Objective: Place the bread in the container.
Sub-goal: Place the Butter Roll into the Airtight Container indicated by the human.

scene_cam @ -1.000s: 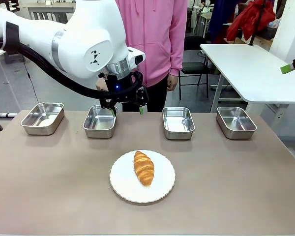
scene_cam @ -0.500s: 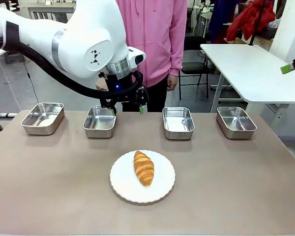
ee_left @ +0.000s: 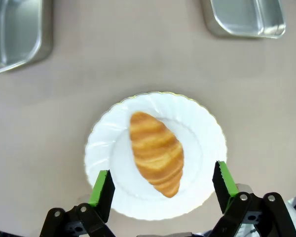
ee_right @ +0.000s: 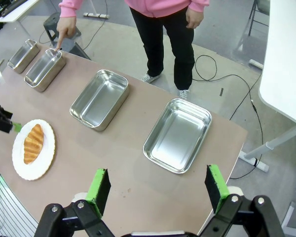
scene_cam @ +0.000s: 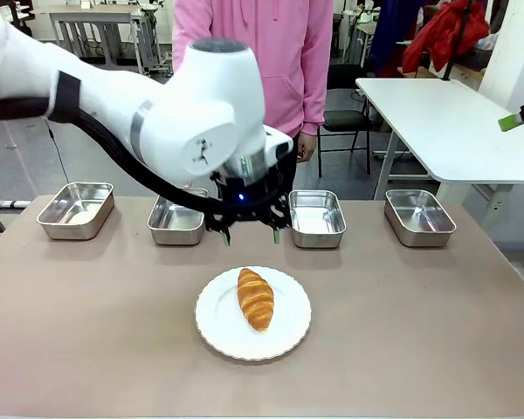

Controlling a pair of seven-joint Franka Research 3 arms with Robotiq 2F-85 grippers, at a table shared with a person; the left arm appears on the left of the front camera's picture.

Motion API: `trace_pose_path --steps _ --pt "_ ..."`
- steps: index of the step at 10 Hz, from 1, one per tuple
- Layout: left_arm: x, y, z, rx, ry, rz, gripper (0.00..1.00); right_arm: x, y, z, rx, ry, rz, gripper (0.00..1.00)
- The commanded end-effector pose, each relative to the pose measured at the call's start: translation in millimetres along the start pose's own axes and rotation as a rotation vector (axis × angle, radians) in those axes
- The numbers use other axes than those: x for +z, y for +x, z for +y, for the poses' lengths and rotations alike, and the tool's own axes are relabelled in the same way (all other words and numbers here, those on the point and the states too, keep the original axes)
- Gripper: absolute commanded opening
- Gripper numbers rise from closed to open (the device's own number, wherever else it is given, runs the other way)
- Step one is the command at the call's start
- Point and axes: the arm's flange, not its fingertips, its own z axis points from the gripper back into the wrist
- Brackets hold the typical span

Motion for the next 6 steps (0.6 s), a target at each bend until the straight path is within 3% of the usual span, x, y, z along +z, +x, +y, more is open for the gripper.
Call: trace_pose_path --steps 1,6 --pt "-18 -9 -9 0.052 0.025 -0.054 1.0 0 0 -1 -0.003 0.014 -0.012 1.0" --pt "-58 -29 -18 0.086 0.065 -0.015 1.0 0 0 -1 -0.003 0.014 -0.012 1.0"
